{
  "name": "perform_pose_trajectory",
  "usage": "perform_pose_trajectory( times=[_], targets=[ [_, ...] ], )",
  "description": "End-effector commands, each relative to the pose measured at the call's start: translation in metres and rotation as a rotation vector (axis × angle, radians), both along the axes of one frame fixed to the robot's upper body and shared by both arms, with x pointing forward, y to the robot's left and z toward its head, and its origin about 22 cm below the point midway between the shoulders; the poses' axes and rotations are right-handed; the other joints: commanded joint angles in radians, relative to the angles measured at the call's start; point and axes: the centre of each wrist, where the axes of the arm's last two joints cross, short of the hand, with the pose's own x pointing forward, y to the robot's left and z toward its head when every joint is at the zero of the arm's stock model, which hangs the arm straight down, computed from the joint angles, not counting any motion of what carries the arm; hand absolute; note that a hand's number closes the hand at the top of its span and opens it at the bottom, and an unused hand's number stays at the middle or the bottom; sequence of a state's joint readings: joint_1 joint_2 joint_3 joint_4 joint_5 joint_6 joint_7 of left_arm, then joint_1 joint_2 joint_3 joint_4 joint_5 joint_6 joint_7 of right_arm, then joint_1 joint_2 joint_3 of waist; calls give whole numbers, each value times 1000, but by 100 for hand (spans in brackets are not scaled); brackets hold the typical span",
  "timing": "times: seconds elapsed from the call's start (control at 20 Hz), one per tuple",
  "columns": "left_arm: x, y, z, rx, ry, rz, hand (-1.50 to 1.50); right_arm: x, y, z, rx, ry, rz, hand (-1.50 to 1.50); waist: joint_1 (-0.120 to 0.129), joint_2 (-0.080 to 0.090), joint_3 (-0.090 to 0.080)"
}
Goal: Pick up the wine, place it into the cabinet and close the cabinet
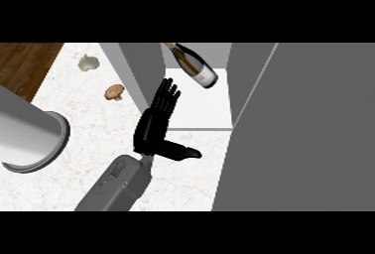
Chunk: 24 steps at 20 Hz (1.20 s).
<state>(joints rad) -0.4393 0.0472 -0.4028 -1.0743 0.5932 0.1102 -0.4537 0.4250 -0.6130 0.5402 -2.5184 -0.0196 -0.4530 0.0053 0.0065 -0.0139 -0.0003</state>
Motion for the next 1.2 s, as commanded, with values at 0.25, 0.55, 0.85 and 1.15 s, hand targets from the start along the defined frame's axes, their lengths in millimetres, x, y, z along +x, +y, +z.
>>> perform_pose_trajectory(
  times=[0.25,0.55,0.85,1.15],
  targets=[
    [-64,31,9,-90,14,6,-150,-27,4,34,48,2,86,-150,-3,4,0],
    [-79,78,-1,-56,-10,38,-150,-29,-6,51,7,11,216,-150,-10,7,0],
    [-71,122,-2,-37,-50,108,-150,-30,3,33,-46,111,460,150,-11,11,-1],
    [-84,164,14,-6,-78,130,-150,-36,5,47,-65,77,571,150,-4,10,-1]
  ],
)
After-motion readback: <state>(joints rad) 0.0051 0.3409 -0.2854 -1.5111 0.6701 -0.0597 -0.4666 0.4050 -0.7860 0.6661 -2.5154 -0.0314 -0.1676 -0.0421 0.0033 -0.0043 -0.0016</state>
